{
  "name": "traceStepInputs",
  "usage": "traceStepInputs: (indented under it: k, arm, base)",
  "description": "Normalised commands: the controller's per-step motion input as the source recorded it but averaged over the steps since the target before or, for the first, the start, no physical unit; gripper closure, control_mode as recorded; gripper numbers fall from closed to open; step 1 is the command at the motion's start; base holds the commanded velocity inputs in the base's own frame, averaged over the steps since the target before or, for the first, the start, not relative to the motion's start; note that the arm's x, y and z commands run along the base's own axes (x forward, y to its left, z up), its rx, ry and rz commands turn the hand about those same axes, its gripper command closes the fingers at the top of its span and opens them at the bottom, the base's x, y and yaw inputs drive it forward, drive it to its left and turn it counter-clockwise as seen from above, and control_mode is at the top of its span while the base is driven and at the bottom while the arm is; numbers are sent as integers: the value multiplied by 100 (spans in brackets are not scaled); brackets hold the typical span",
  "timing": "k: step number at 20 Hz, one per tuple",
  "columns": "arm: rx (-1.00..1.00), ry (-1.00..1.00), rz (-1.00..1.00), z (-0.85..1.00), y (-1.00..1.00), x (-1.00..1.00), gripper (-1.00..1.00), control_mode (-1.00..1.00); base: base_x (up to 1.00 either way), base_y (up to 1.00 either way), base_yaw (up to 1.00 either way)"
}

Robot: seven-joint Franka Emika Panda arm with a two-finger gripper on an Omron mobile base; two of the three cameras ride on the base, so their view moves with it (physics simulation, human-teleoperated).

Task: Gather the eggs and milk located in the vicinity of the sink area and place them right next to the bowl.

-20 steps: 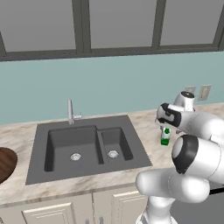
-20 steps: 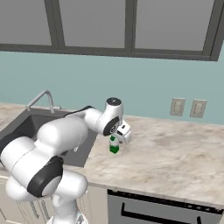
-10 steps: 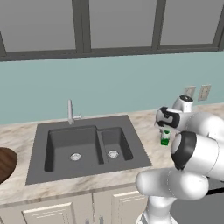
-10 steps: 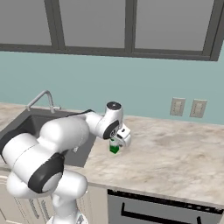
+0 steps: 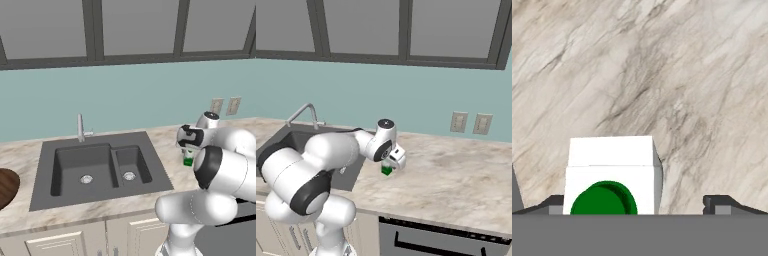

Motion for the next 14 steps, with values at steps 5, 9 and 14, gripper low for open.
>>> traceStepInputs:
  k: [5,9,14]
  arm:
    - [0,-2,-2,-1,0,7,-100,-100]
    - [0,-3,-1,-5,2,0,-100,-100]
    - [0,-5,0,-21,18,0,100,-100]
  base:
    - [0,0,0]
    - [0,0,0]
    - [0,0,0]
